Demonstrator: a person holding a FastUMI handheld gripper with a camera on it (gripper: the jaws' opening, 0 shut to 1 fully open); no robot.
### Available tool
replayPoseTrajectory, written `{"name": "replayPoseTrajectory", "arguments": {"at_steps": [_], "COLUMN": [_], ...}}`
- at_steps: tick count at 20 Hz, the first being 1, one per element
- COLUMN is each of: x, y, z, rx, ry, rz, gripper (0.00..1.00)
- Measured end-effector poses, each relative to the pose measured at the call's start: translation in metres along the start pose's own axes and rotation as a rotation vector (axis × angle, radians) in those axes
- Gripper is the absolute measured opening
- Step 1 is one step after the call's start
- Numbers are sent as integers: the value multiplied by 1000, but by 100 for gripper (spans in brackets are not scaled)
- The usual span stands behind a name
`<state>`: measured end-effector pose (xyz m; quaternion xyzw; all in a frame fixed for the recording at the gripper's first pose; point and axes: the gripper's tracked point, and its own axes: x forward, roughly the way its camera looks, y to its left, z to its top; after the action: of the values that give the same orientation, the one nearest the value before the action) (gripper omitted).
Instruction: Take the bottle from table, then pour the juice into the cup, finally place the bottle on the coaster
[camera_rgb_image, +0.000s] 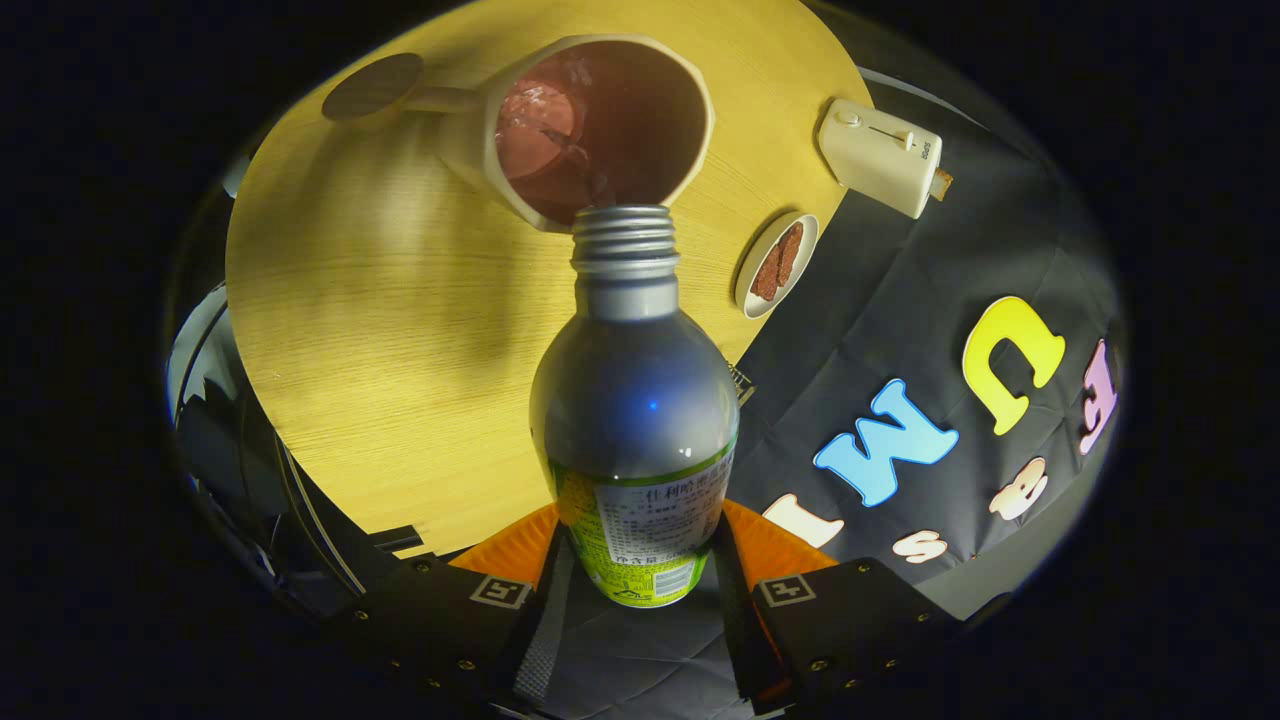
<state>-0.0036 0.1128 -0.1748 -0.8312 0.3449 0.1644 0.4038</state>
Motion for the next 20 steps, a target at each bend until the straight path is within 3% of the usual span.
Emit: {"name": "replayPoseTrajectory", "arguments": {"at_steps": [20], "x": [-5], "y": [-29], "z": [2], "rx": [-105], "ry": [16], "rz": [-125], "gripper": [68]}}
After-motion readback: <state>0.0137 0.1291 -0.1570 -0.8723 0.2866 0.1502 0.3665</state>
